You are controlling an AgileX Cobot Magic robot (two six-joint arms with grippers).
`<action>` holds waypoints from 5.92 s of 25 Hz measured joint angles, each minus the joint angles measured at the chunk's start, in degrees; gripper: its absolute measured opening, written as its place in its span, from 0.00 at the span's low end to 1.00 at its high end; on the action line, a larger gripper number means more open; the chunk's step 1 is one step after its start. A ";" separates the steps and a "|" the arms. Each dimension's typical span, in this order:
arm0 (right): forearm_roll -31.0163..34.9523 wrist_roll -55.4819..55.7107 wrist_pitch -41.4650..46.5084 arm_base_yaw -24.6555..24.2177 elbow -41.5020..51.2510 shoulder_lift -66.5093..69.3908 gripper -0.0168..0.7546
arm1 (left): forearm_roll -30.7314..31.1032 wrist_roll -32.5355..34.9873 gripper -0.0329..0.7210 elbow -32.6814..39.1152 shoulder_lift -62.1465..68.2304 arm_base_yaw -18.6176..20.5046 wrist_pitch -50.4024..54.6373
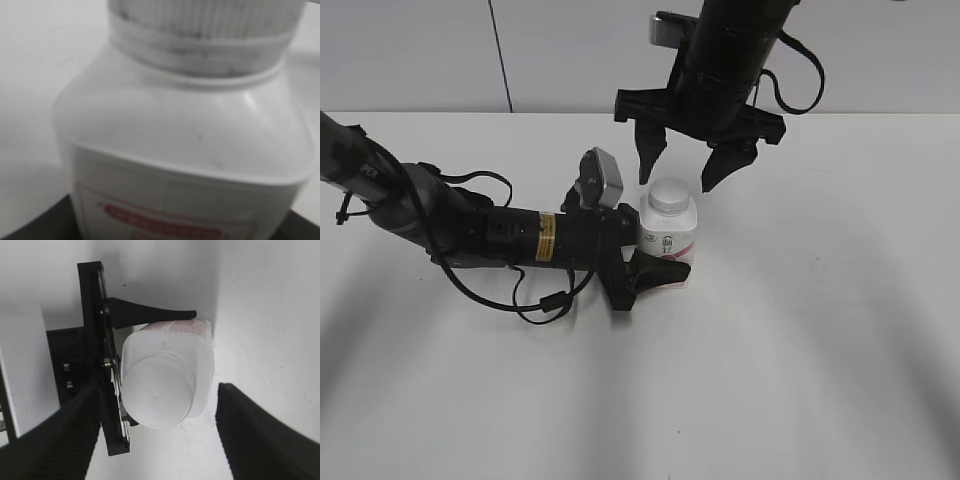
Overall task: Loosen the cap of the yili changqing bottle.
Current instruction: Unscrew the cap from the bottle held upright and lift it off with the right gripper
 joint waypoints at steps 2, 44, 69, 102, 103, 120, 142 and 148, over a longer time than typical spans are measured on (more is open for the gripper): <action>0.00 0.07 -0.07 0.00 0.00 -0.01 0.75 | 0.00 0.00 0.61 0.00 0.00 0.00 0.00; 0.14 -0.22 0.33 0.00 -0.07 2.06 0.67 | 0.00 0.00 0.61 0.00 0.00 0.00 0.06; 3.09 -22.70 0.98 -0.12 -0.12 2.06 0.53 | 0.48 0.28 0.61 -0.06 0.00 -0.01 0.01; -1.08 -80.42 2.23 0.29 -0.67 2.06 0.52 | 0.83 0.25 0.60 -0.34 0.00 -0.06 0.14; -1.08 -81.81 2.23 0.29 -0.71 2.06 0.52 | 0.83 0.25 0.60 -0.34 0.00 -0.06 0.14; -0.22 -92.35 2.18 0.23 -0.71 2.06 0.52 | 0.83 0.25 0.60 -0.35 0.00 -0.06 0.14; 1.83 -90.56 3.06 0.14 -0.71 2.06 0.75 | 0.94 -0.27 0.59 -0.35 0.00 -0.06 -0.03; 2.10 -82.38 3.12 0.14 -0.71 2.01 0.77 | 0.94 -0.38 0.59 -0.35 0.00 -0.06 -0.03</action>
